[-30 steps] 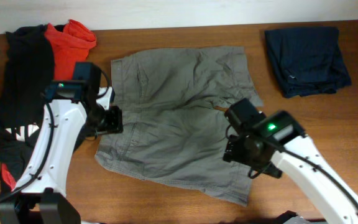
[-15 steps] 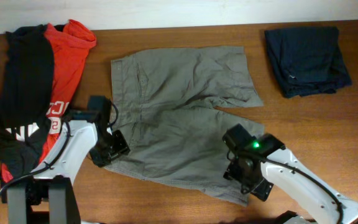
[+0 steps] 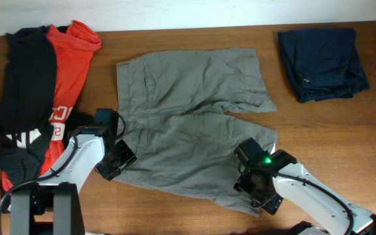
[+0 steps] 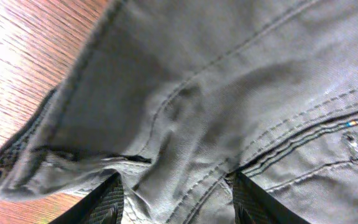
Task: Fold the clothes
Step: 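Move both grippers to the bottom hems of the shorts' legs, then grasp the leg hems with both grippers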
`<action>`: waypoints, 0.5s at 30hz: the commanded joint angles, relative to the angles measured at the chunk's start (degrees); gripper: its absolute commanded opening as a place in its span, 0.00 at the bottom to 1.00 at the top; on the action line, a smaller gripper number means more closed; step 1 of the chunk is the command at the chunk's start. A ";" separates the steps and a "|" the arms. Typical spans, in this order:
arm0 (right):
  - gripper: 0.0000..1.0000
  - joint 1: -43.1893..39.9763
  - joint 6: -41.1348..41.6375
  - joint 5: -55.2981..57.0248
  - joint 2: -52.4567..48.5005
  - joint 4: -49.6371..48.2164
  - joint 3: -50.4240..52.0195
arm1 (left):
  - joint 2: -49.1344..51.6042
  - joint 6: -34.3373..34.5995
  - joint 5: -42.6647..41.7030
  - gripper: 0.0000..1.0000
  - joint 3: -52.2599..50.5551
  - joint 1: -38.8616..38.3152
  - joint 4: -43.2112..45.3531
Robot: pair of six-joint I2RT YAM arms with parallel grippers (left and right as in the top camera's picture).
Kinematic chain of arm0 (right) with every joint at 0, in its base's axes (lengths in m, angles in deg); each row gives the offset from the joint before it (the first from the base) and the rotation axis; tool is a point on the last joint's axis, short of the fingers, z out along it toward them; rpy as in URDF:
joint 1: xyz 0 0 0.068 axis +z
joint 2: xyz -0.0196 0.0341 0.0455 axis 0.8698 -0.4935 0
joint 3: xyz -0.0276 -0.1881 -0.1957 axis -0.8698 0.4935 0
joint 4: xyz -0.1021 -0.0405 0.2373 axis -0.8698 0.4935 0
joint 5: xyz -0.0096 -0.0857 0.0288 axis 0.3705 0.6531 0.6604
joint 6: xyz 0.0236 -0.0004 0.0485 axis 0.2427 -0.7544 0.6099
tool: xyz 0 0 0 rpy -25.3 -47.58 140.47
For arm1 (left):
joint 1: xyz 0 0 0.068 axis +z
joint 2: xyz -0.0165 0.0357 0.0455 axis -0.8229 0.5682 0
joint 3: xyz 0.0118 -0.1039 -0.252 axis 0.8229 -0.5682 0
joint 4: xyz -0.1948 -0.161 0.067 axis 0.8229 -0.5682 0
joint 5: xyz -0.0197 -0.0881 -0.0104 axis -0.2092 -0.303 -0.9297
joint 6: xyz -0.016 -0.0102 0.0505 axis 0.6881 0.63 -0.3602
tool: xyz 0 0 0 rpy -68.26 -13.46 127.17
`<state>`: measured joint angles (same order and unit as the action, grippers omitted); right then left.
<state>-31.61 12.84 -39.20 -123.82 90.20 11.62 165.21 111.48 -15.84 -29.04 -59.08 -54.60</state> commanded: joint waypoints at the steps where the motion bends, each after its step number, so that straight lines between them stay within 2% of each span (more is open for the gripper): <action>1: 0.81 0.42 -4.11 1.31 0.61 -3.65 2.60 | -0.46 1.11 3.76 0.56 -1.42 0.07 0.39; 4: 0.81 0.42 -8.41 1.36 0.61 -8.04 4.57 | -0.44 1.11 5.11 0.56 -2.45 0.04 0.87; 7: 0.80 0.42 -9.22 1.18 0.61 -9.16 5.70 | -0.44 1.14 5.09 0.56 -4.09 0.04 1.68; 9: 0.74 0.42 -9.22 -0.02 0.61 -9.40 6.21 | -0.44 1.11 5.09 0.56 -5.03 0.07 1.86; 11: 0.57 0.42 -9.22 -0.90 0.61 -9.35 6.60 | -0.44 1.14 4.92 0.54 -6.78 0.07 3.17; 14: 0.50 0.42 -9.20 -1.33 0.61 -9.35 6.80 | -0.44 1.14 3.06 0.40 -9.03 0.07 5.86; 15: 0.46 0.42 -9.20 -1.60 0.61 -9.35 6.80 | -0.44 1.14 2.23 0.31 -9.66 0.04 6.62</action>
<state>-31.61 4.01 -40.05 -123.53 80.88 17.17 163.24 112.31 -13.94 -34.11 -59.17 -49.26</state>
